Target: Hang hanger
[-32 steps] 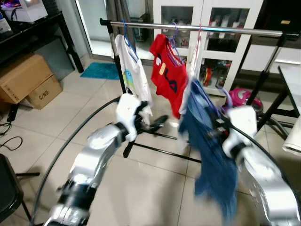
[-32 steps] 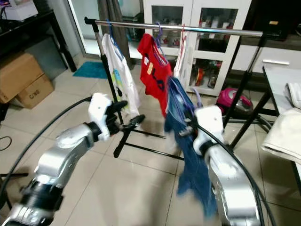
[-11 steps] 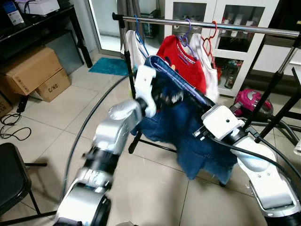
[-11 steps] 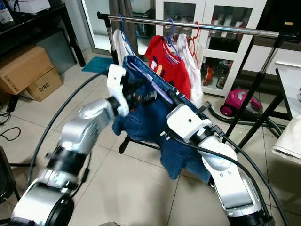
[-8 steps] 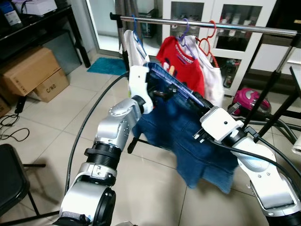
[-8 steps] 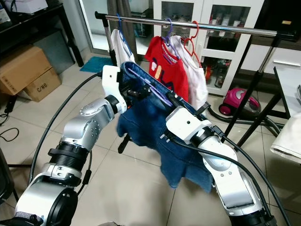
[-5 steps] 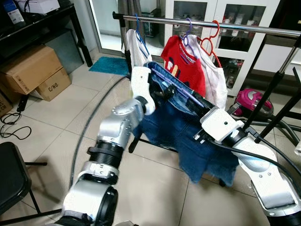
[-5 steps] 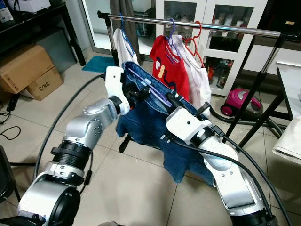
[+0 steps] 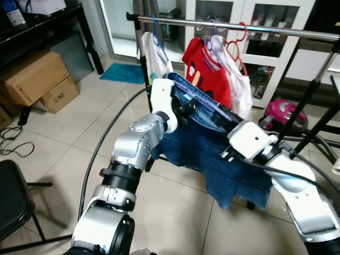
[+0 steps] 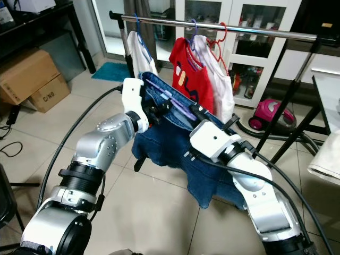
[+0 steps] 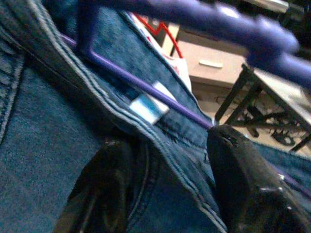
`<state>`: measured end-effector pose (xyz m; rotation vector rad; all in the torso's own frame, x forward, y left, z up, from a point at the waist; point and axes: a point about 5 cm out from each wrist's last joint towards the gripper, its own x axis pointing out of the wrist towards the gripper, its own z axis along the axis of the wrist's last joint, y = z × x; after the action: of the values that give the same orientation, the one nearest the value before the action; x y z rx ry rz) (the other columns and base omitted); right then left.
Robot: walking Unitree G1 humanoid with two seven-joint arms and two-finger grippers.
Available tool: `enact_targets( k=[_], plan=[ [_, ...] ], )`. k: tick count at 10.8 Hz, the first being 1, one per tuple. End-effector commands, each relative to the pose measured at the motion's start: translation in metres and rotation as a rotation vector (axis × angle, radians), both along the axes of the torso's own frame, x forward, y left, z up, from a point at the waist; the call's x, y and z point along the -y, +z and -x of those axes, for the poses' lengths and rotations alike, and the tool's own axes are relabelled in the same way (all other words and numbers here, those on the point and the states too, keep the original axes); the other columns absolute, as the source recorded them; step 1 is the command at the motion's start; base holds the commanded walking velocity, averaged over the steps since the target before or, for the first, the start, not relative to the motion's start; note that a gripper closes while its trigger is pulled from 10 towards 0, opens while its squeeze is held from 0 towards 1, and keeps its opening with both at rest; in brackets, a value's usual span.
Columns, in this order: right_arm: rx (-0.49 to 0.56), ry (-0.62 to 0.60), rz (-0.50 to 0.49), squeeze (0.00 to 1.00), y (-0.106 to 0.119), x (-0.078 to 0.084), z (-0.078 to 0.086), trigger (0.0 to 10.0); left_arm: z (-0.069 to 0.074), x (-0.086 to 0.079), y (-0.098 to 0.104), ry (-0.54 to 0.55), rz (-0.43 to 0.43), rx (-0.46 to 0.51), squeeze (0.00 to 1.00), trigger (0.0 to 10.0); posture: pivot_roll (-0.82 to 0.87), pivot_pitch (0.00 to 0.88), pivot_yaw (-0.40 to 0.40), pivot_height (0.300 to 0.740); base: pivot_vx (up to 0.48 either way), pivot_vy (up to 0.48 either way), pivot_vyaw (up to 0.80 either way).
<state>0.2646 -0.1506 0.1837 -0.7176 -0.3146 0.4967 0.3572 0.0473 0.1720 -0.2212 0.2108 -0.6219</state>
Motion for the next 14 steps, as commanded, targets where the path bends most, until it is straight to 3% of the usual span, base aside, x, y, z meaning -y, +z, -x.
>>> enact_targets(
  k=[1, 5, 8, 11, 12, 13, 14],
  plan=[
    [0.047, 0.009, -0.019, 0.00, 0.011, 0.002, -0.002, 0.0, 0.002, 0.001, 0.002, -0.007, -0.028, 0.014, 0.00, 0.0, -0.13, 0.000, 0.079, 0.740, 0.000, 0.000, 0.00],
    [0.045, 0.018, -0.017, 0.00, 0.011, 0.001, -0.003, 0.0, 0.003, -0.001, 0.001, 0.027, -0.030, -0.014, 0.00, 0.0, -0.13, 0.000, 0.073, 0.740, 0.000, 0.000, 0.00],
    [0.042, 0.026, -0.016, 0.00, 0.012, 0.000, -0.004, 0.0, -0.005, -0.020, -0.001, 0.122, -0.014, -0.023, 0.00, 0.0, -0.13, 0.000, 0.074, 0.740, 0.000, 0.000, 0.00],
    [0.005, 0.041, 0.003, 0.00, 0.008, -0.001, -0.003, 0.0, -0.006, -0.028, 0.001, 0.128, -0.039, -0.008, 0.00, 0.0, -0.12, 0.000, 0.078, 0.740, 0.000, 0.000, 0.00],
    [-0.048, 0.060, 0.037, 0.00, 0.003, -0.002, -0.002, 0.0, -0.007, -0.031, 0.004, 0.121, -0.086, 0.021, 0.00, 0.0, -0.12, 0.000, 0.078, 0.740, 0.000, 0.000, 0.00],
    [-0.221, 0.062, 0.118, 0.00, -0.008, -0.002, -0.001, 0.0, -0.004, -0.037, 0.012, 0.039, -0.287, 0.115, 0.00, 0.0, -0.13, 0.000, 0.086, 0.740, 0.000, 0.000, 0.00],
    [-0.264, 0.068, 0.158, 0.00, -0.011, -0.002, 0.000, 0.0, -0.003, -0.039, 0.015, 0.015, -0.336, 0.132, 0.00, 0.0, -0.13, 0.000, 0.086, 0.740, 0.000, 0.000, 0.00]
  ],
)
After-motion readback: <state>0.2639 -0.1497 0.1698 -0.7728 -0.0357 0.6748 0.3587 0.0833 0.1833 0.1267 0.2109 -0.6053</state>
